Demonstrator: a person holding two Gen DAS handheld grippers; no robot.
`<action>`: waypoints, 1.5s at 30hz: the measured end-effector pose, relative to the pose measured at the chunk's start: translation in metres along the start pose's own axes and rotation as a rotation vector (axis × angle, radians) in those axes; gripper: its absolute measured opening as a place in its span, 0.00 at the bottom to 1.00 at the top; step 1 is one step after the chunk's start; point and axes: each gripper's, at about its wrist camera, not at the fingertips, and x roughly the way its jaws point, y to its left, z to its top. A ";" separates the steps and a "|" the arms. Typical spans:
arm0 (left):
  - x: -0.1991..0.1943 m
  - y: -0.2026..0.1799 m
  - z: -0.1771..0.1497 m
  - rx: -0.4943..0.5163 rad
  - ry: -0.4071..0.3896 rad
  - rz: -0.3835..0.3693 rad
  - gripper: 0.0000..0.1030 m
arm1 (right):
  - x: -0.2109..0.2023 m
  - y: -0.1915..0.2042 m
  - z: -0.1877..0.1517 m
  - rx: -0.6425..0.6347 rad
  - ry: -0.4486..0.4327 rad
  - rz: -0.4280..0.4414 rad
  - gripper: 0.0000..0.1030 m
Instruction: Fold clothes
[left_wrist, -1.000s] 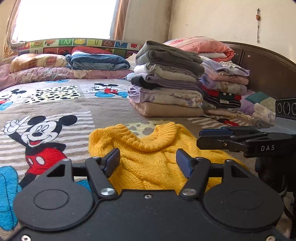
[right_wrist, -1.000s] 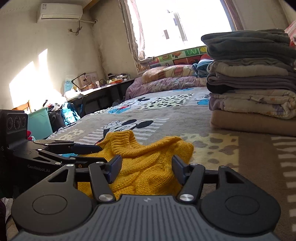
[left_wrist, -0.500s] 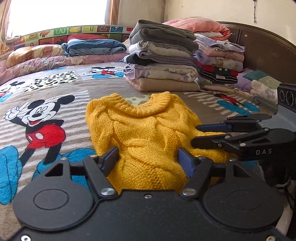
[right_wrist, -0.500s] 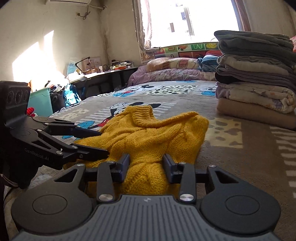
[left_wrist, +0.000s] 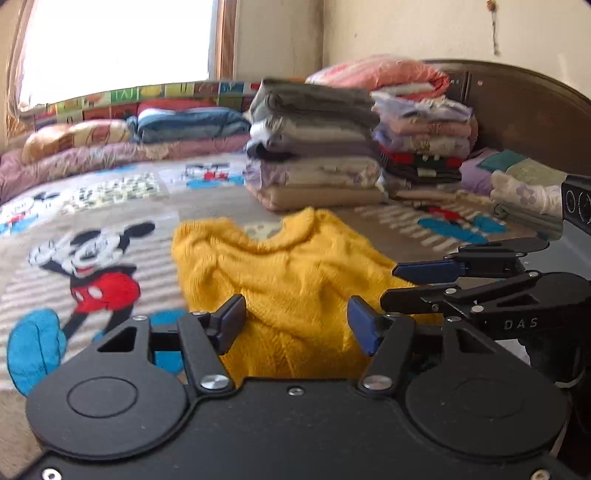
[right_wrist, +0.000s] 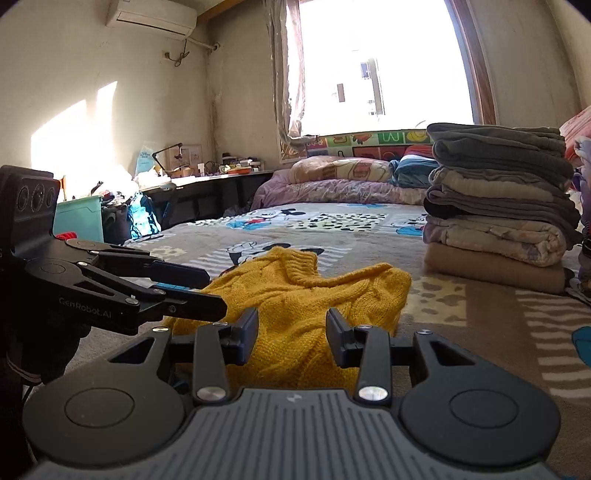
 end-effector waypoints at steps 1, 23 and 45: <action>0.007 -0.001 -0.005 0.008 0.018 0.016 0.59 | 0.001 -0.001 -0.001 0.006 0.006 -0.001 0.40; -0.009 0.026 0.043 0.043 -0.155 -0.031 0.61 | 0.013 -0.022 0.023 0.002 -0.010 -0.040 0.47; 0.068 0.075 0.029 -0.085 -0.005 -0.135 0.63 | 0.107 -0.076 0.011 0.150 0.154 0.069 0.56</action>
